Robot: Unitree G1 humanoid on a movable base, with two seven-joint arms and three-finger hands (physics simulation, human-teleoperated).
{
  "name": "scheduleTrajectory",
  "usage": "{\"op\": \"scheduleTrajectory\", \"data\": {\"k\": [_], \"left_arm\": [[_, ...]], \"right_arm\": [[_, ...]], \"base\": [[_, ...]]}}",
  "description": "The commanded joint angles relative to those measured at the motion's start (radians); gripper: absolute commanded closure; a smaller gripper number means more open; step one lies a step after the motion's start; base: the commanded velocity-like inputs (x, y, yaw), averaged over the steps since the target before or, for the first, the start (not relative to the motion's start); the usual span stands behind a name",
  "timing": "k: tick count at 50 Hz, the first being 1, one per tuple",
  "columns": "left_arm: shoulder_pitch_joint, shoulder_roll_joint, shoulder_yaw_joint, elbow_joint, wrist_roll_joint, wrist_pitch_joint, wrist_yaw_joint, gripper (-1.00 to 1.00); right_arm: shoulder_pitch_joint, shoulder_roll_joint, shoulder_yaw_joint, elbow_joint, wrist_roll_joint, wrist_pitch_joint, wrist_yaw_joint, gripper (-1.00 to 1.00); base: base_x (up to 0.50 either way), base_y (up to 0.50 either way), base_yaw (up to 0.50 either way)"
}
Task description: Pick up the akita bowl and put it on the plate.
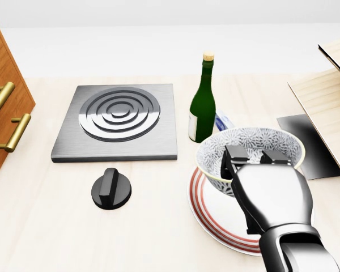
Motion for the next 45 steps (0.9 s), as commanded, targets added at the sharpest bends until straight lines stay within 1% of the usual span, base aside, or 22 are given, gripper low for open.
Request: {"op": "scheduleTrajectory", "data": {"k": [1,8,16,31,45], "left_arm": [[0.0,0.0,0.0,0.0,-0.001,0.0,-0.001,-1.0],[0.0,0.0,0.0,0.0,-0.001,0.0,-0.001,-1.0],[0.0,0.0,0.0,0.0,-0.002,0.0,-0.001,-1.0],[0.0,0.0,0.0,-0.001,-0.003,0.0,0.0,-1.0],[0.0,0.0,0.0,-0.001,-0.004,0.0,0.0,-1.0]], "right_arm": [[-0.017,-0.014,-0.016,0.017,0.051,0.0,0.0,1.0],[-0.02,-0.022,-0.022,0.016,0.056,0.0,-0.013,1.0],[-0.024,-0.027,-0.028,0.031,0.087,0.0,-0.087,1.0],[-0.012,-0.039,-0.049,0.036,0.111,0.0,-0.15,1.0],[0.021,-0.062,-0.077,0.126,0.211,0.0,-0.261,1.0]], "base": [[0.0,0.0,0.0],[0.0,0.0,0.0],[0.0,0.0,0.0],[0.0,0.0,0.0],[0.0,0.0,0.0]]}}
